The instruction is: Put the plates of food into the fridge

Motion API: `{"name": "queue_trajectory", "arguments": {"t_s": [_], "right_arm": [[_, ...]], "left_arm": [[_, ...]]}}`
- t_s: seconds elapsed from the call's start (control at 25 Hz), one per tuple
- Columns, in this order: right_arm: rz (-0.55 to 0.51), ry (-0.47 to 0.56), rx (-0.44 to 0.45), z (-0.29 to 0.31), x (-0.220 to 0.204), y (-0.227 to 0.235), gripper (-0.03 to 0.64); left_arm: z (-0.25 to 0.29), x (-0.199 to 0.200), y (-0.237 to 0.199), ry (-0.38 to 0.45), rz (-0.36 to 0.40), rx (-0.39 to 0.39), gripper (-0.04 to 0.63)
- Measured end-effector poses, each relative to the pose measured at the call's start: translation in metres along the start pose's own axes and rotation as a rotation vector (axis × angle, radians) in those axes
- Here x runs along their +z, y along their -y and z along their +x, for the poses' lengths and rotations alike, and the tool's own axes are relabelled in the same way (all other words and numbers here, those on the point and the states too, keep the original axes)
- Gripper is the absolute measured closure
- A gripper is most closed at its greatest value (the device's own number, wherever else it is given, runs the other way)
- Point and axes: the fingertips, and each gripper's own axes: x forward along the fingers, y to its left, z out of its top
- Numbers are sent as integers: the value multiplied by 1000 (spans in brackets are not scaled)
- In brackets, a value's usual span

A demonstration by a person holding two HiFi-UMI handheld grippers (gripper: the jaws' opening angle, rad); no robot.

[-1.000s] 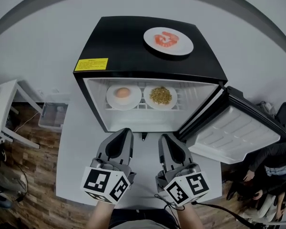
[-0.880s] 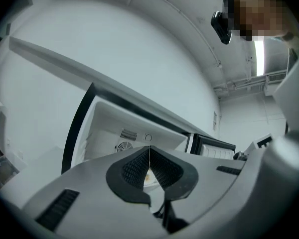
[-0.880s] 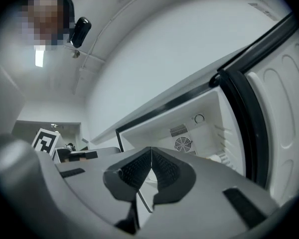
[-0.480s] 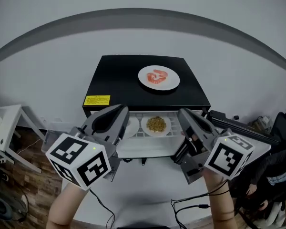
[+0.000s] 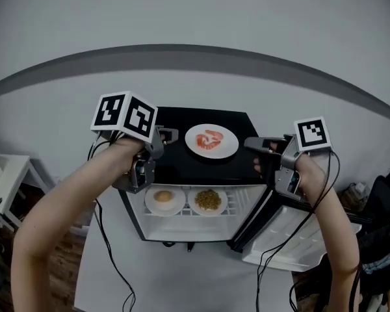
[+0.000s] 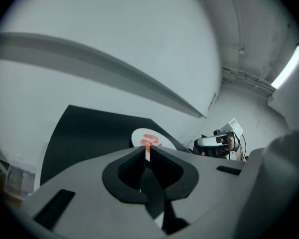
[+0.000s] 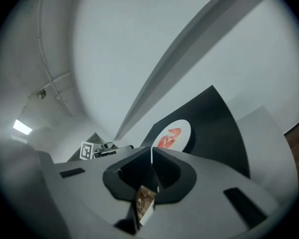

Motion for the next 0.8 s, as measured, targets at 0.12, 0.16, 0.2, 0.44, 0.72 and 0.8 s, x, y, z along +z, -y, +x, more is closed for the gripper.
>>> {"name": "queue_trajectory", "arguments": {"t_s": [0.12, 0.16, 0.2, 0.44, 0.72, 0.8], "right_arm": [[5, -70, -33, -2, 5, 24, 600], [4, -81, -37, -3, 7, 31, 600], [6, -89, -34, -3, 8, 36, 600], [-49, -231, 26, 9, 6, 35, 556], [59, -451, 12, 36, 8, 57, 506], [95, -475, -15, 38, 9, 64, 506]], "left_arm": [[17, -11, -24, -129, -51, 20, 584], [22, -15, -29, -162, -57, 16, 584], [26, -17, -32, -186, -74, 2, 584], [37, -5, -26, -232, -206, -125, 552], [64, -14, -31, -445, -310, -181, 530], [65, -19, -27, -498, -343, -196, 511]]}}
